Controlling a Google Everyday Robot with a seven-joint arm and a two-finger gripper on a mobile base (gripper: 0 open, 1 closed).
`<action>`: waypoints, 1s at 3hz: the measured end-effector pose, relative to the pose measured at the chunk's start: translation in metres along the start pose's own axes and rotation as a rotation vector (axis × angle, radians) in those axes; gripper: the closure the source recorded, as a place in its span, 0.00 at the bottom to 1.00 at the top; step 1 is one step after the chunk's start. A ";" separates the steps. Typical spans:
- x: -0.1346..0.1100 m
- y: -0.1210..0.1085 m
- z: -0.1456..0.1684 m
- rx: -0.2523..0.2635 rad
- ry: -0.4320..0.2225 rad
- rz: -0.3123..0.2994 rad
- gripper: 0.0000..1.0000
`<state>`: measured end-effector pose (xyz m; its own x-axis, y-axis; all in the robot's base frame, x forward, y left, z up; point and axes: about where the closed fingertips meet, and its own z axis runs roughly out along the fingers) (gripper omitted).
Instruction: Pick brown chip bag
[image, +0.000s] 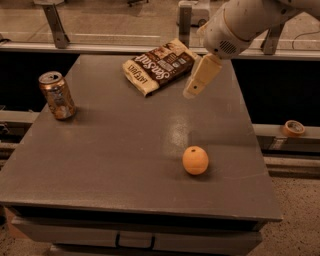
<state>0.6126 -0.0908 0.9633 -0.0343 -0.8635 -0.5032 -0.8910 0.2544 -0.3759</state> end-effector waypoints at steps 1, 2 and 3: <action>-0.004 -0.005 0.007 0.022 -0.026 0.017 0.00; -0.014 -0.029 0.038 0.054 -0.107 0.066 0.00; -0.023 -0.064 0.079 0.084 -0.189 0.130 0.00</action>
Offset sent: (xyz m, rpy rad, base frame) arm 0.0985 0.0373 -0.0281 0.2554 -0.0886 -0.0819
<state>0.7063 -0.0528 0.9375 -0.0539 -0.7265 -0.6851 -0.8438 0.4000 -0.3578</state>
